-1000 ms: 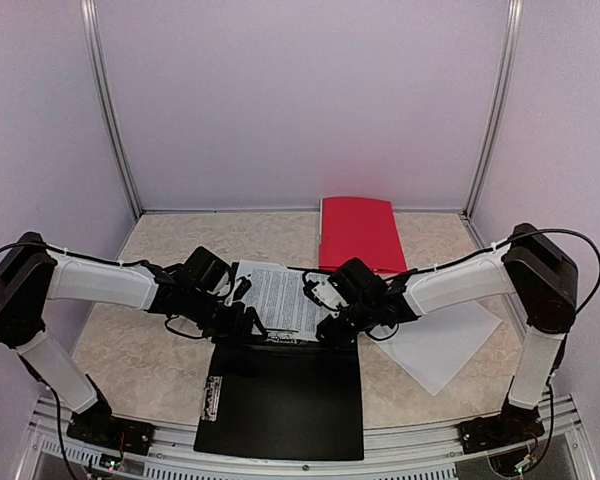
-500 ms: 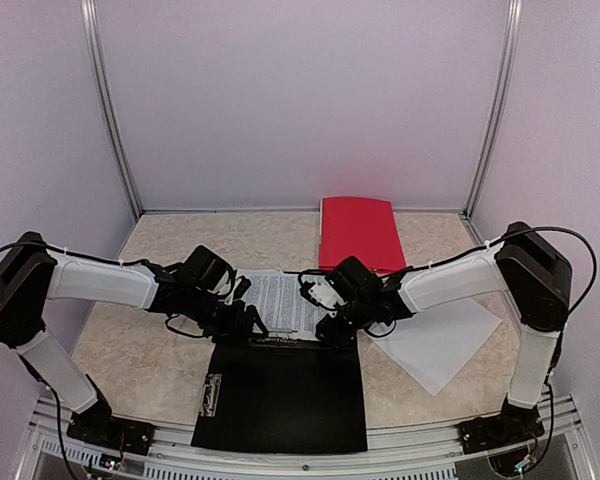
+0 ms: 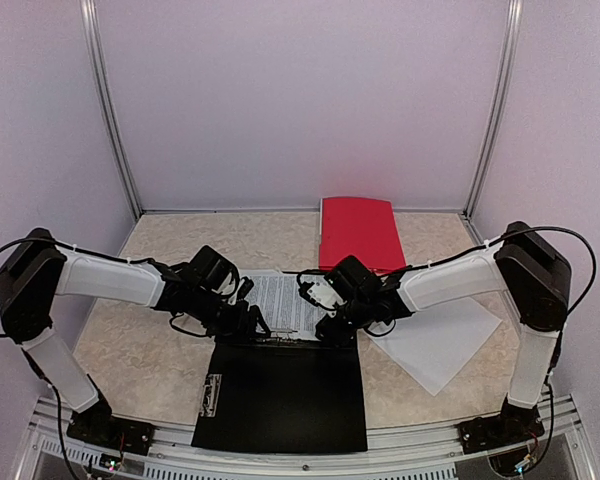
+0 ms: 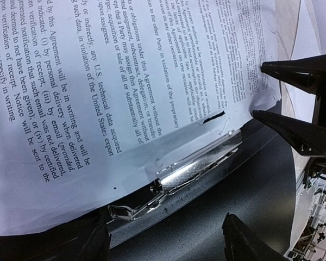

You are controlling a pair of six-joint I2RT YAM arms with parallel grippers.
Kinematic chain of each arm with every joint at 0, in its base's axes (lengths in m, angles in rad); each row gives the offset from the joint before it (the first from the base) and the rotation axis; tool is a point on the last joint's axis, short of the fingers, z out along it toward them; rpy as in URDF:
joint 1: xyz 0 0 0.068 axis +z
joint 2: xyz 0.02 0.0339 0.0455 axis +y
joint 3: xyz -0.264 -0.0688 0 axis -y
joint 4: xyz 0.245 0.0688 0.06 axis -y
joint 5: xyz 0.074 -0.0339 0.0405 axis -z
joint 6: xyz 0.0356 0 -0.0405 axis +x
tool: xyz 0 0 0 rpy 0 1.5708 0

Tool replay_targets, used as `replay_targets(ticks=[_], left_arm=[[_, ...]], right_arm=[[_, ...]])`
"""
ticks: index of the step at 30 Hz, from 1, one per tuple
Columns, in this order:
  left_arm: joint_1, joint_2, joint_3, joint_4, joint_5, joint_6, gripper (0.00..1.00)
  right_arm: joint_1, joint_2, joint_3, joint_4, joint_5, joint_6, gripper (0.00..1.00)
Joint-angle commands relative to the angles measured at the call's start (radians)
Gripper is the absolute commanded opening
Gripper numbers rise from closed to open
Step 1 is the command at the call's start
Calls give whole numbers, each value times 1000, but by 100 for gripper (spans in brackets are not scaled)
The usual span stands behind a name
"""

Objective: Put the files into the folder
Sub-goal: Close the spring clip on the folder at the center of the board.

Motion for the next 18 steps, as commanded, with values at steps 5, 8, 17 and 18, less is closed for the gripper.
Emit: replay_targets(ticks=[5,8,17,18], left_arm=[[5,52,36,-3,3,1,69],[5,69,41,3,19,-2,69],[5,52,42,31,60,-21,69],[5,47,41,32,59,-21,69]], right_arm=[[-6,19,12,-42,1,-12,49],[-6,20,8,-41,1,-9,49],[-6,20,5,-40,1,-6,49],[-5,21,4,-41,1,-7,49]])
